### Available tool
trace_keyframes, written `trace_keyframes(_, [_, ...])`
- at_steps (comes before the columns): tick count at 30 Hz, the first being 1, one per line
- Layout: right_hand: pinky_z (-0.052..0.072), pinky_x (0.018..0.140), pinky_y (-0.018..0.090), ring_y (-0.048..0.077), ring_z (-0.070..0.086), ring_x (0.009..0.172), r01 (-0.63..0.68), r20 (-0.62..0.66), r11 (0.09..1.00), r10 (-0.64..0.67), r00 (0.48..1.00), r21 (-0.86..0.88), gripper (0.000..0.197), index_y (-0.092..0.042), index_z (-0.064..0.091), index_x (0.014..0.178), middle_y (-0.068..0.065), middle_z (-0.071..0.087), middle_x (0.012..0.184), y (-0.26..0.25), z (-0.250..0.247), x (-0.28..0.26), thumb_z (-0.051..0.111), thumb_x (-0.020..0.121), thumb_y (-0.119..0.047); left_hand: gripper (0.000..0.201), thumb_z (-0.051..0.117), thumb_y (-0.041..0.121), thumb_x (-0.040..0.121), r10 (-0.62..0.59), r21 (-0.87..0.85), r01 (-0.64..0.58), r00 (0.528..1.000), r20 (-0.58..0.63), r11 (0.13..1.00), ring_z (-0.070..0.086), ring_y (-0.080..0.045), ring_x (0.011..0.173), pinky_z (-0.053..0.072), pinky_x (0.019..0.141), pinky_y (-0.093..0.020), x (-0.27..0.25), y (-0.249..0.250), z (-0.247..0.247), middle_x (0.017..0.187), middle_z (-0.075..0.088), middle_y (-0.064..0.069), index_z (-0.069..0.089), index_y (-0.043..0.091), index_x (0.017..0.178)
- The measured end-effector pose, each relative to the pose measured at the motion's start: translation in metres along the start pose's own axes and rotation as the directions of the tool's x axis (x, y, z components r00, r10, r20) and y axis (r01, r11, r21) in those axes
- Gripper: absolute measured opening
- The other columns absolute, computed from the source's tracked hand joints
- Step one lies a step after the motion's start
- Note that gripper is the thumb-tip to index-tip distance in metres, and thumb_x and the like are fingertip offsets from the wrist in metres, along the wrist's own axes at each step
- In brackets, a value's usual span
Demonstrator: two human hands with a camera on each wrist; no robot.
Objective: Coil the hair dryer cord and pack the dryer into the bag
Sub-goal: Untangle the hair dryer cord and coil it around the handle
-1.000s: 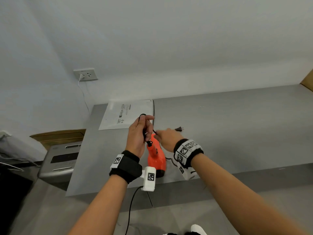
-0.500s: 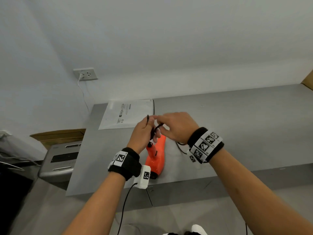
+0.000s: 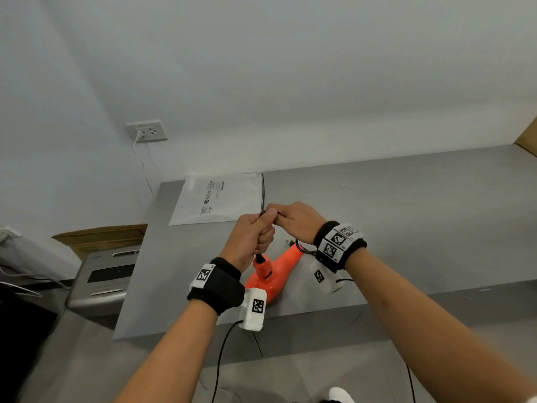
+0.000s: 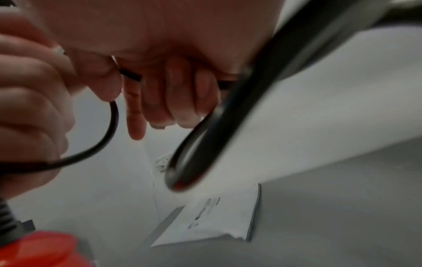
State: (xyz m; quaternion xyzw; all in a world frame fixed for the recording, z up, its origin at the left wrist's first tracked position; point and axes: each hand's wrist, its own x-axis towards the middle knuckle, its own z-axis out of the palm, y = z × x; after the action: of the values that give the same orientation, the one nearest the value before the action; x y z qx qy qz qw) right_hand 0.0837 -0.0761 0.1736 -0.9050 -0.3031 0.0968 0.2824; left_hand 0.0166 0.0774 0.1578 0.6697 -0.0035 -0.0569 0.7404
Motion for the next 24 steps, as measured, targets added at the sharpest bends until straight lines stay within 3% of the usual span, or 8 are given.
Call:
trace_keyframes(3, [0.039,0.056,0.022,0.005,0.045,0.050,-0.007,-0.022,0.966,0.013,1.000,0.258,0.032,-0.045,0.055,0.075,-0.009,0.053,0.058,-0.001,0.017,-0.006,0.047,0.097,-0.024,0.047,0.052,0.035,0.105,-0.005,-0.044,0.006,0.999,0.038,0.999,0.018,-0.010,0.041,0.013,0.043,-0.027,-0.001,-0.002,-0.002,0.049,0.027,0.002,0.047,0.018,0.061])
trace_keyframes(5, [0.038,0.056,0.016,-0.001,0.043,0.050,-0.002,-0.050,0.907,0.025,0.998,0.421,0.036,-0.038,0.060,0.076,-0.012,0.053,0.059,-0.003,0.025,-0.008,0.049,0.094,-0.008,0.044,0.053,0.036,0.102,-0.004,-0.090,0.009,0.998,0.056,0.996,0.018,-0.010,0.040,0.012,0.042,-0.026,-0.002,-0.002,-0.003,0.049,0.026,0.002,0.049,0.016,0.062])
trace_keyframes(10, [0.037,0.063,0.031,0.012,0.045,0.061,-0.023,-0.116,0.887,0.086,0.989,0.462,0.018,-0.006,0.060,0.072,0.000,0.054,0.063,-0.003,0.020,-0.001,0.053,0.088,-0.008,0.048,0.050,0.028,0.106,-0.005,-0.053,0.008,0.998,0.057,0.999,0.020,-0.009,0.039,0.018,0.038,-0.022,-0.004,0.000,-0.002,0.047,0.030,0.004,0.047,0.017,0.060])
trace_keyframes(12, [0.040,0.063,0.032,0.016,0.050,0.064,-0.027,-0.154,0.922,0.093,0.984,0.385,0.019,-0.010,0.062,0.074,0.003,0.058,0.067,0.001,0.024,0.002,0.052,0.088,-0.019,0.047,0.050,0.028,0.106,0.014,-0.029,-0.012,0.999,0.049,1.000,0.029,-0.012,0.037,0.024,0.039,-0.023,-0.004,0.002,0.000,0.046,0.042,0.000,0.052,0.015,0.061])
trace_keyframes(14, [0.046,0.065,0.034,0.018,0.057,0.068,-0.083,-0.102,0.899,0.140,0.985,0.429,0.021,-0.021,0.065,0.081,0.004,0.063,0.074,0.004,0.032,0.002,0.049,0.095,-0.020,0.042,0.047,0.026,0.107,0.045,-0.062,-0.043,0.999,0.023,0.997,0.055,-0.021,0.045,0.040,0.046,-0.025,-0.006,0.004,0.004,0.061,0.066,-0.015,0.061,0.010,0.071])
trace_keyframes(16, [0.048,0.069,0.032,0.021,0.060,0.074,-0.151,-0.032,0.848,0.194,0.981,0.508,0.026,-0.009,0.068,0.105,0.011,0.065,0.085,0.006,0.050,0.000,0.044,0.102,-0.019,0.037,0.042,0.023,0.109,0.066,-0.152,-0.067,0.998,-0.015,0.986,0.075,-0.031,0.080,0.057,0.070,-0.028,-0.004,0.004,0.007,0.098,0.077,-0.025,0.068,0.000,0.096])
trace_keyframes(19, [0.044,0.064,0.035,0.019,0.055,0.060,-0.200,-0.104,0.967,0.217,0.971,0.158,0.027,-0.016,0.055,0.087,0.001,0.058,0.068,0.006,0.066,-0.010,0.044,0.103,-0.035,0.034,0.038,0.014,0.110,0.095,-0.223,-0.105,0.994,-0.054,0.969,0.068,-0.029,0.121,0.052,0.105,-0.036,0.001,-0.005,0.006,0.131,0.070,-0.016,0.058,-0.004,0.131])
trace_keyframes(24, [0.040,0.060,0.035,0.032,0.059,0.067,0.051,0.036,0.952,-0.042,0.998,-0.300,0.028,-0.013,0.054,0.094,0.010,0.062,0.076,-0.006,0.058,-0.033,0.039,0.102,-0.036,0.037,0.037,0.004,0.109,0.065,-0.149,-0.088,0.986,-0.154,0.985,0.063,-0.022,0.129,0.044,0.115,-0.037,0.011,-0.012,0.000,0.137,0.066,-0.012,0.044,0.004,0.146])
